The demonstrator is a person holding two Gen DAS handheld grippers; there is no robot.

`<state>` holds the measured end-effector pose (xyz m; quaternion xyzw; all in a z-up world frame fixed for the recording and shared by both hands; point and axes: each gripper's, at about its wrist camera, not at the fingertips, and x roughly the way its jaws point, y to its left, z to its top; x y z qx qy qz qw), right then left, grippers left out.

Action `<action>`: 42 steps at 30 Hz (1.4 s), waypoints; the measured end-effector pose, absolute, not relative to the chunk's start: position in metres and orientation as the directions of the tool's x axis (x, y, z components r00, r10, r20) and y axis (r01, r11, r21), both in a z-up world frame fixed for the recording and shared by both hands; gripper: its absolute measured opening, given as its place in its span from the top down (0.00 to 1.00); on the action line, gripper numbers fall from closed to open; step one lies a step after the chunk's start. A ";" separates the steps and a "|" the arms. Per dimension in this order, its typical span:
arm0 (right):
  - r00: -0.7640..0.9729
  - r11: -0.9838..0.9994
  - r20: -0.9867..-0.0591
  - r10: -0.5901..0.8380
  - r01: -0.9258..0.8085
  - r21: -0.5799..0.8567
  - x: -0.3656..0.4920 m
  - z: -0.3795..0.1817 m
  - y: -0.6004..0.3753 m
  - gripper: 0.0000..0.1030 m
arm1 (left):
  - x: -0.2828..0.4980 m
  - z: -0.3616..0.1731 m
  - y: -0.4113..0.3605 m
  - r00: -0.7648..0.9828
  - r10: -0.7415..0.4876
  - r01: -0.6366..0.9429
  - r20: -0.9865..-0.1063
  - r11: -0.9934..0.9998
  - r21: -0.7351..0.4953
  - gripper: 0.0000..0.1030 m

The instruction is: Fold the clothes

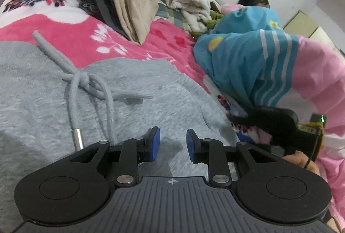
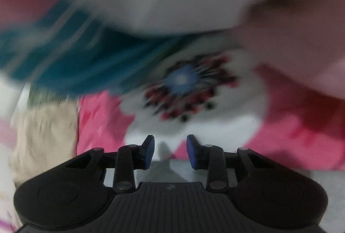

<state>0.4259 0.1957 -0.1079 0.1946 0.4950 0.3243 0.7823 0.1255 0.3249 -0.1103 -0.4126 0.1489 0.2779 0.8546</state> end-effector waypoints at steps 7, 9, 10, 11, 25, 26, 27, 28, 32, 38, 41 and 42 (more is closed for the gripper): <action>0.297 0.699 -0.646 0.703 -0.453 0.553 0.364 -0.064 0.122 0.63 | 0.114 -0.111 0.337 0.803 0.361 -0.595 -0.474 0.436 -0.676 0.74; 0.320 0.722 -0.658 0.681 -0.442 0.532 0.358 -0.064 0.104 0.63 | 0.114 -0.110 0.337 0.802 0.363 -0.596 -0.474 0.434 -0.675 0.74; 0.340 0.741 -0.668 0.662 -0.424 0.520 0.359 -0.066 0.098 0.63 | 0.113 -0.110 0.337 0.802 0.364 -0.597 -0.474 0.434 -0.675 0.74; 0.365 0.770 -0.683 0.632 -0.389 0.505 0.363 -0.072 0.092 0.63 | 0.113 -0.110 0.337 0.801 0.365 -0.597 -0.474 0.434 -0.674 0.74; 0.707 0.847 -0.587 0.395 -0.033 0.530 0.221 -0.023 -0.176 0.65 | 0.113 -0.103 0.326 0.767 0.428 -0.640 -0.477 0.465 -0.612 0.74; 0.726 0.843 -0.571 0.383 -0.021 0.538 0.194 -0.015 -0.199 0.65 | 0.112 -0.102 0.323 0.764 0.438 -0.644 -0.474 0.469 -0.604 0.74; 0.744 0.841 -0.557 0.369 -0.012 0.541 0.166 -0.010 -0.221 0.64 | 0.111 -0.100 0.321 0.760 0.448 -0.648 -0.470 0.474 -0.596 0.74; 0.764 0.840 -0.541 0.351 -0.001 0.542 0.137 -0.004 -0.242 0.64 | 0.110 -0.099 0.318 0.756 0.460 -0.653 -0.465 0.481 -0.585 0.74; 0.844 0.866 -0.492 0.213 0.070 0.495 0.046 0.014 -0.290 0.62 | 0.106 -0.095 0.307 0.745 0.498 -0.666 -0.443 0.522 -0.532 0.71; 0.888 0.866 -0.426 0.173 0.069 0.495 -0.025 0.001 -0.315 0.59 | 0.089 -0.088 0.288 0.769 0.516 -0.639 -0.379 0.595 -0.488 0.70; 0.889 0.860 -0.420 0.185 0.060 0.507 -0.049 -0.015 -0.316 0.59 | 0.070 -0.083 0.276 0.800 0.485 -0.600 -0.354 0.643 -0.476 0.70; 0.889 0.858 -0.418 0.189 0.058 0.511 -0.057 -0.020 -0.317 0.59 | 0.059 -0.081 0.274 0.814 0.456 -0.581 -0.360 0.656 -0.482 0.70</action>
